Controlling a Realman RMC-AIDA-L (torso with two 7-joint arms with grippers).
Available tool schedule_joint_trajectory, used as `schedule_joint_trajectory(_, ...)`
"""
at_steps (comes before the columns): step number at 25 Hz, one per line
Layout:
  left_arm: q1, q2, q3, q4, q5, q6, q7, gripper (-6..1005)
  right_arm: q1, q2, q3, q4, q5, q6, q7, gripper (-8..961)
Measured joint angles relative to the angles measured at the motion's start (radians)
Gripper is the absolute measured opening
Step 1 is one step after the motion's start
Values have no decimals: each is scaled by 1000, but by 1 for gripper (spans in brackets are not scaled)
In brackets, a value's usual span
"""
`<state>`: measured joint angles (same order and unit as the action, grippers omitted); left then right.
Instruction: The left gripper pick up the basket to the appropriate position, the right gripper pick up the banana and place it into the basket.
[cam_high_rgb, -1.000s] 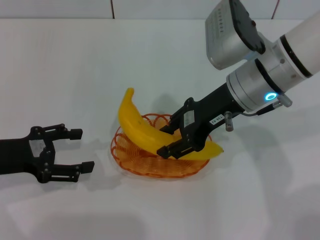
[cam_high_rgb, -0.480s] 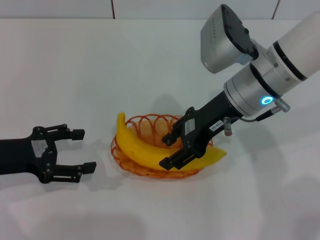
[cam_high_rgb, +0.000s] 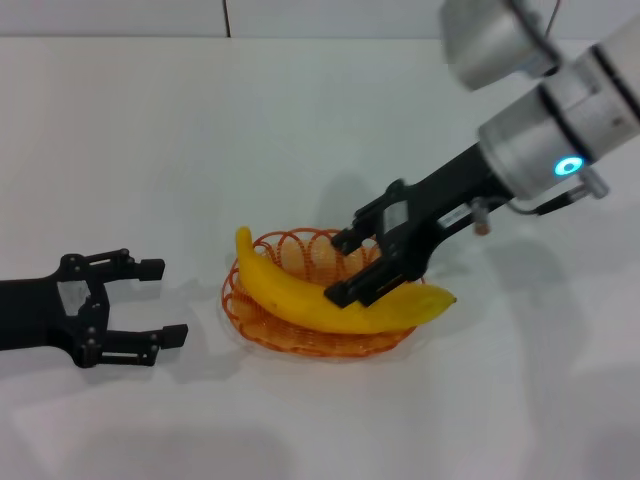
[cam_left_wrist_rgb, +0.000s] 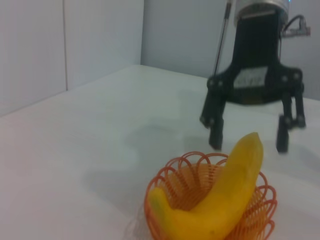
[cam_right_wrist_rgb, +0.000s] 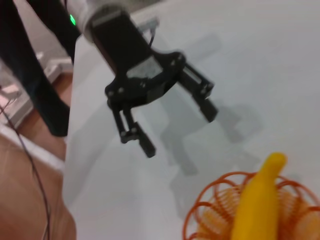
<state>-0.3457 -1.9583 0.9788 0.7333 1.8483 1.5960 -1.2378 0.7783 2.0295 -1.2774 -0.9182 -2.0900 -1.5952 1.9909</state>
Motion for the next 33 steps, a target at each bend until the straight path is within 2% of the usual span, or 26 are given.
schedule_joint_trajectory(5,0,2,1,1,0,1,1,908,-118,0,215,-143,-37,-125,-90,760)
schedule_joint_trajectory(9,1,2,-1,5,0,4,2,908,-228,2,452,-165,-24,-229,-301,760)
schedule_joint_trajectory(13,7,9,-2,10,0,25,12,908,-327,4,663,-62,10,-282,-624,760)
schedule_joint_trajectory(14,12,13,-3,10,-2,31,23,908,-351,5,704,-11,25,-282,-714,760)
schedule_joint_trajectory(15,18,17,-8,11,-4,35,36,908,-387,2,792,109,48,-262,-895,760)
schedule_joint_trajectory(16,27,19,-22,11,-6,41,56,908,-387,2,792,109,48,-262,-895,760)
schedule_joint_trajectory(20,59,15,-119,-19,1,44,175,907,-426,2,908,353,50,-180,-1200,760)
schedule_joint_trajectory(24,58,-1,-213,-121,4,20,357,907,-437,4,909,487,46,-75,-1384,760)
schedule_joint_trajectory(29,-6,-18,-217,-199,79,-32,394,907,-438,4,904,529,23,28,-1377,760)
schedule_joint_trajectory(33,-13,-20,-223,-204,95,-35,389,907,-441,1,904,516,-43,25,-1344,760)
